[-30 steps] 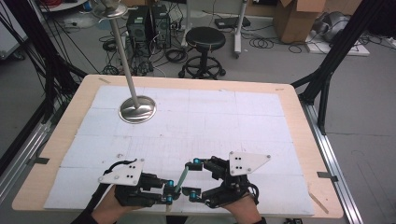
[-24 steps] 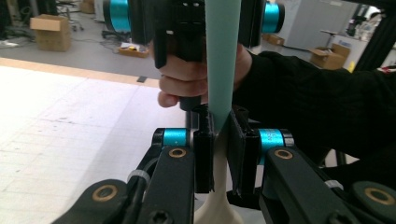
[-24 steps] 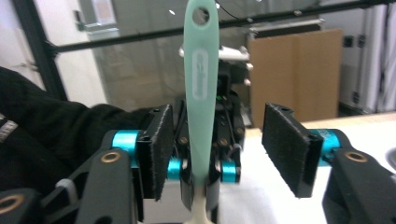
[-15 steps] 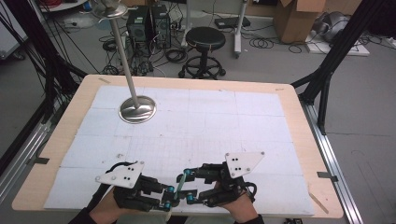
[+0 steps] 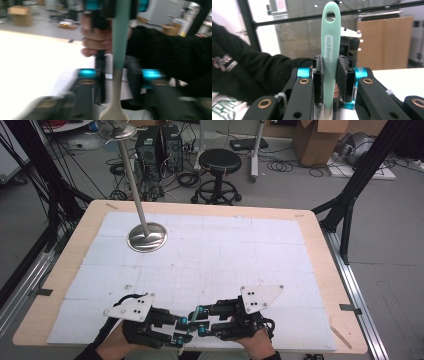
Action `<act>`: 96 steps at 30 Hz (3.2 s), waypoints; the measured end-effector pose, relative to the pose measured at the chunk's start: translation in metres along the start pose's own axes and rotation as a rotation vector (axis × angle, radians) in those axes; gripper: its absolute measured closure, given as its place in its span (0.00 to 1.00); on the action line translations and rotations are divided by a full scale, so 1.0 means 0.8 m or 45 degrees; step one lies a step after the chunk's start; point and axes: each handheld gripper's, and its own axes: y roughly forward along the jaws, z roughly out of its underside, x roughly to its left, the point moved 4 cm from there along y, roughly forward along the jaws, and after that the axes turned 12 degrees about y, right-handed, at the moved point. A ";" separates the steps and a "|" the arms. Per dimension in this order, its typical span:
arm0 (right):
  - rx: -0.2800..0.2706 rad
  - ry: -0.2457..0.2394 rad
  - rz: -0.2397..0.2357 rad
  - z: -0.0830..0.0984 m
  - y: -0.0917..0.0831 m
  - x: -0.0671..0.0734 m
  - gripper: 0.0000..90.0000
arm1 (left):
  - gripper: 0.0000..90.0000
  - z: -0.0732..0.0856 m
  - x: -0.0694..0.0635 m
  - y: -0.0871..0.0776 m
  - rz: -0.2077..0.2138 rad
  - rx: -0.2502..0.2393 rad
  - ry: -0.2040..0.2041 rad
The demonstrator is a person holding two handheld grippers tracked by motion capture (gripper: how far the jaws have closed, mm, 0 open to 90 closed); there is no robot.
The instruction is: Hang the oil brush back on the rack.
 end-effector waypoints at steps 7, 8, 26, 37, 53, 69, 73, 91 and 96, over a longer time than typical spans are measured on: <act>0.005 0.049 0.282 -0.001 -0.002 -0.009 0.85 | 0.51 -0.002 0.004 -0.007 -0.254 0.078 0.054; -0.003 0.055 0.312 -0.002 -0.002 -0.011 0.85 | 0.51 -0.002 0.005 -0.007 -0.285 0.089 0.058; -0.096 0.123 0.635 0.000 0.004 -0.015 0.85 | 0.70 0.008 0.019 0.016 -0.452 0.202 0.040; -0.141 0.136 0.712 0.001 0.001 -0.018 0.85 | 0.92 0.011 0.023 0.016 -0.478 0.225 0.037; -0.213 0.111 0.755 -0.003 -0.026 -0.006 0.33 | 0.94 0.007 0.029 -0.002 -0.442 0.149 -0.018; -0.237 0.034 1.078 0.028 -0.138 0.007 0.18 | 0.94 -0.054 0.108 -0.088 -0.616 0.038 -0.096; -0.247 0.050 1.090 0.032 -0.144 0.005 0.18 | 0.94 -0.073 0.134 -0.100 -0.673 0.036 -0.098; -0.223 0.066 1.090 0.042 -0.144 0.000 0.18 | 0.94 -0.137 0.259 -0.144 -0.908 0.066 -0.166; -0.225 0.077 1.089 0.044 -0.144 0.000 0.17 | 0.94 -0.147 0.272 -0.152 -0.939 0.072 -0.156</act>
